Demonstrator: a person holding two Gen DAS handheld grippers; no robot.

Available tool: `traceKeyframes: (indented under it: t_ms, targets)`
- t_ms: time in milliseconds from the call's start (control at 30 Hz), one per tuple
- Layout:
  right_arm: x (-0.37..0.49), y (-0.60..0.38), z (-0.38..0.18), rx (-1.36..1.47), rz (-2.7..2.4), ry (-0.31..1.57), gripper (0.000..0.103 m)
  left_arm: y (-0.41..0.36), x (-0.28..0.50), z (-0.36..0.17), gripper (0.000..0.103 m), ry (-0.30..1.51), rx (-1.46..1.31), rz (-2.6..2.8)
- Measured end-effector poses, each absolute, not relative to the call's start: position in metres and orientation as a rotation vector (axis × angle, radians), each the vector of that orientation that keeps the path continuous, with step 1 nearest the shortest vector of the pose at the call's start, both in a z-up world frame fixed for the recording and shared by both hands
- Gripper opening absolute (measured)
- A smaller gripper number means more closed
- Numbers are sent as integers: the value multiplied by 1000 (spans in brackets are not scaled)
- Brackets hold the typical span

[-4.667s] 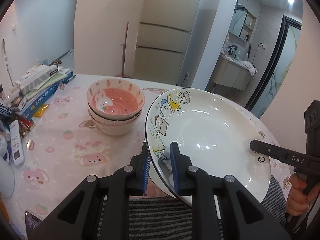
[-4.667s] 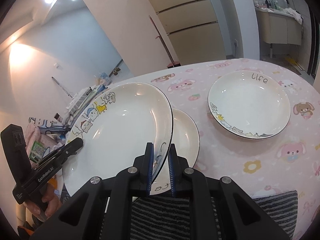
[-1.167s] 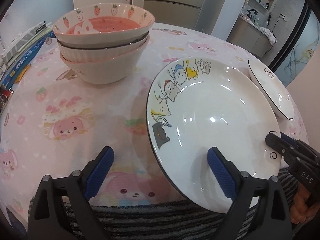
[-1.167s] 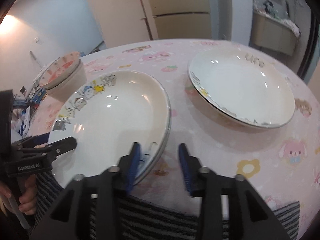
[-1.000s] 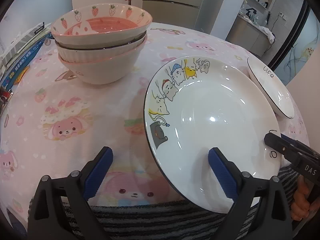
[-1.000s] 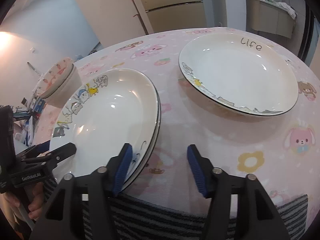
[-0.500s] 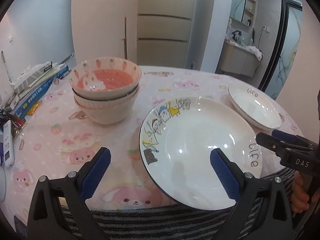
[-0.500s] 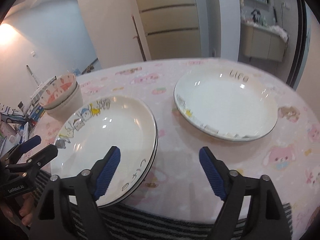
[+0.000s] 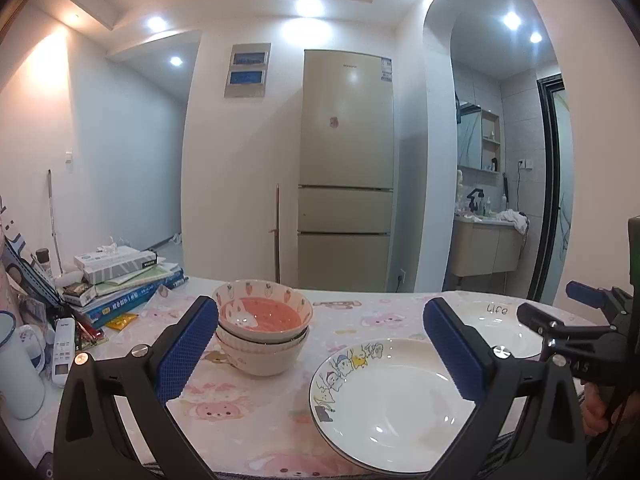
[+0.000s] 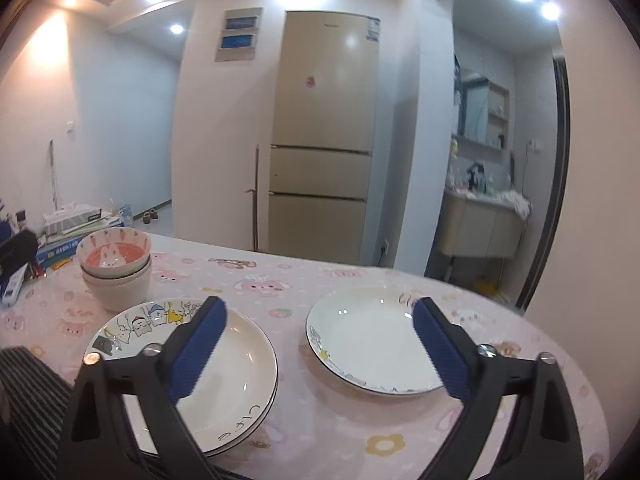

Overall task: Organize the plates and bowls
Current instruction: 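Raise both open grippers away from the stacked plates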

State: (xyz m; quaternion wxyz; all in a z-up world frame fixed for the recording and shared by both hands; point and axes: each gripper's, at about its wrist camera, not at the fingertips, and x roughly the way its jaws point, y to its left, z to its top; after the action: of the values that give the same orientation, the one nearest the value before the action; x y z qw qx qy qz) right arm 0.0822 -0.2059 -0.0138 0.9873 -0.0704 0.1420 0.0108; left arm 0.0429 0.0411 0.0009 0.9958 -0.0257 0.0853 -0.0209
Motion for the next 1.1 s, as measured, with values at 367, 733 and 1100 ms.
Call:
traceKeyframes:
  t_ms: [367, 733, 1100]
  targets:
    - [63, -210, 0, -117, -5, 151, 103, 36, 23, 4, 102, 47, -60, -84]
    - [69, -230, 13, -63, 18, 115, 103, 34, 32, 14, 102, 85, -67, -200]
    - [57, -273, 70, 13, 0, 54, 103, -28, 14, 66, 102, -30, 75, -224]
